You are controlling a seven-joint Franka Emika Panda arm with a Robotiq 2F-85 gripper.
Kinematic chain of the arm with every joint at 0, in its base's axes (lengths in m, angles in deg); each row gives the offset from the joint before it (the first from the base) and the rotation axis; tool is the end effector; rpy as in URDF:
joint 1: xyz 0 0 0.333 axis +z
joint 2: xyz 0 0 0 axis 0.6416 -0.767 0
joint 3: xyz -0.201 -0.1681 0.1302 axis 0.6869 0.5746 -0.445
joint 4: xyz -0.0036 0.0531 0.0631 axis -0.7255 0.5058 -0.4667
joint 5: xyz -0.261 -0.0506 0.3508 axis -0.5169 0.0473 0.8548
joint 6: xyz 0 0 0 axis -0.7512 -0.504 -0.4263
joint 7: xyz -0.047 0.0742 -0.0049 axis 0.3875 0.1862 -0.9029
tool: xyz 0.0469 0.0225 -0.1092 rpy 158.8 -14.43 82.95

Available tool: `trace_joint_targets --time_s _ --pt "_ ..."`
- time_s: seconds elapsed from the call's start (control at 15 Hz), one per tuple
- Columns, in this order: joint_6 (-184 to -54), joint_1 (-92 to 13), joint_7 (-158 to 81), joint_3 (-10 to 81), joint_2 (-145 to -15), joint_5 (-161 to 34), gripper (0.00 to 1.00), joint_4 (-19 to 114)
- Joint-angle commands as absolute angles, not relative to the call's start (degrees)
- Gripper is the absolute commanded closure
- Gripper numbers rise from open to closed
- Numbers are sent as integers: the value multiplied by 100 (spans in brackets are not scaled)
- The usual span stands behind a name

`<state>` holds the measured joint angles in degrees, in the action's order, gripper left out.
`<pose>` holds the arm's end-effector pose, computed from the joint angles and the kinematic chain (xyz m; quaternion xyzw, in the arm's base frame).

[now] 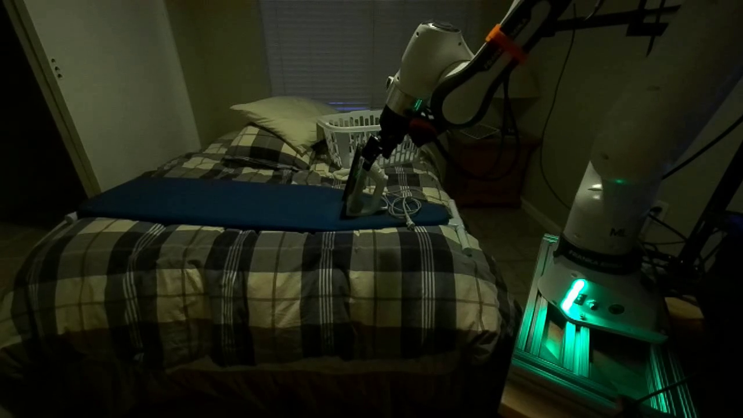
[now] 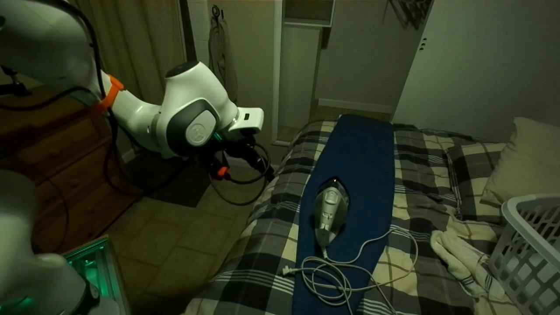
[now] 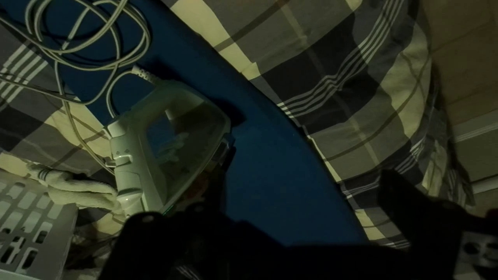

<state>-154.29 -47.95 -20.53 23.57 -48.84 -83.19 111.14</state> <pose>0.4713 0.0196 0.2819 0.9664 -0.0092 0.2518 0.0499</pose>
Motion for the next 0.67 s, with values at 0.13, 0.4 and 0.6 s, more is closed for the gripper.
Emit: trace_joint_targets --time_s 0.13,0.4,0.6 --pt "-15687 -6126 -612 1561 -5006 -9658 0 11061" --pt "-16039 -7801 1114 446 -4923 -11195 0 10795" --pt "-16353 -8736 2135 -255 -5089 -12013 0 10503"
